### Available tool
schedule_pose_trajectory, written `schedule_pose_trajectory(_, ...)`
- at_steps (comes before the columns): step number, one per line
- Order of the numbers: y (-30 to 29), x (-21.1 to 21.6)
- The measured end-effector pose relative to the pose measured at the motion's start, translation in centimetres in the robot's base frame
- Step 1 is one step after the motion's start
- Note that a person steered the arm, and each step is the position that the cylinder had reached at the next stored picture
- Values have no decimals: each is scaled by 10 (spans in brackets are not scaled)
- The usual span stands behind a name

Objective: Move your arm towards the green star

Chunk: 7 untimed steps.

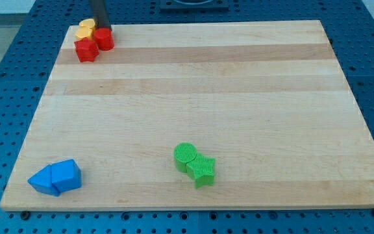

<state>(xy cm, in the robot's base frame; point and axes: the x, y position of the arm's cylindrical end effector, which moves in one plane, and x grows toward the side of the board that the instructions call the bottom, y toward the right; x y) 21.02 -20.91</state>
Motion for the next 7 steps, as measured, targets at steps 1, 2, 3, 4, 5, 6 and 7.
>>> schedule_pose_trajectory(1,21,-1)
schedule_pose_trajectory(2,62,-1)
schedule_pose_trajectory(3,102,3)
schedule_pose_trajectory(4,151,35)
schedule_pose_trajectory(5,200,81)
schedule_pose_trajectory(6,254,112)
schedule_pose_trajectory(7,292,132)
